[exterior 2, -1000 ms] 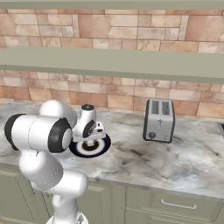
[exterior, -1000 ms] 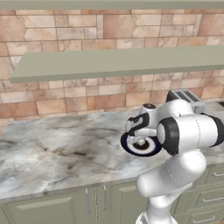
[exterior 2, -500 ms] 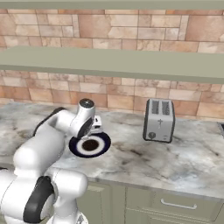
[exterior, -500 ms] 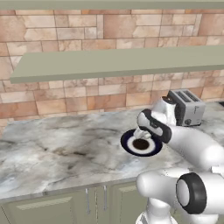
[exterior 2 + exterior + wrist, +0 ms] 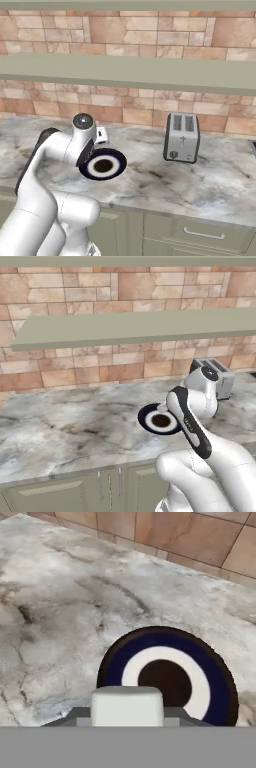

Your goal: Pick up the marshmallow and place it in the cup of hot chocolate on the dining counter.

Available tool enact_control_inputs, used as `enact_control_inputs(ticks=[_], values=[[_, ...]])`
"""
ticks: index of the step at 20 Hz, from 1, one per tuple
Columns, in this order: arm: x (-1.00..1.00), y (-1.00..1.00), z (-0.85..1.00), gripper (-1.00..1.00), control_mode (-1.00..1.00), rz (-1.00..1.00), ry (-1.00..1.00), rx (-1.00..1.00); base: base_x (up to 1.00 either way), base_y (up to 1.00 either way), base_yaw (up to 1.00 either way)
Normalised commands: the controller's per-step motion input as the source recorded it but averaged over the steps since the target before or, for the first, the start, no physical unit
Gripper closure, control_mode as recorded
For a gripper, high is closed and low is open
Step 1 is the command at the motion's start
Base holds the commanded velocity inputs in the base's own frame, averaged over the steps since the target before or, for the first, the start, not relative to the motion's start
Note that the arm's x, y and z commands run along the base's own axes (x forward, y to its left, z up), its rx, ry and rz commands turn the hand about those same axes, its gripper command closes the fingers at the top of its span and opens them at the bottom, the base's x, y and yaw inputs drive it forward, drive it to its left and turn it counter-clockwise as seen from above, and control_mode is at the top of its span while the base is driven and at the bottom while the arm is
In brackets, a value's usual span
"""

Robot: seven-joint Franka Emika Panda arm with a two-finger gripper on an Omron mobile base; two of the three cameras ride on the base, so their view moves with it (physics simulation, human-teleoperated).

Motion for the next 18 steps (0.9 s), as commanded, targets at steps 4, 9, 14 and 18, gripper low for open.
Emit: enact_control_inputs(ticks=[4, 9, 14, 18], values=[[-0.35, -0.04, 0.73, 1.00, -1.00, 0.26, -0.12, 0.13, 0.00, 0.00, 0.00], [-0.40, -0.16, 0.56, 1.00, -1.00, 0.40, -0.30, 0.16, 0.00, 0.00, 0.00], [-0.51, -0.13, 0.36, 1.00, -1.00, 0.27, -0.54, 0.13, 0.00, 0.00, 0.00], [-0.26, -0.03, 0.22, 1.00, -1.00, 0.29, -0.42, 0.24, 0.00, 0.00, 0.00]])
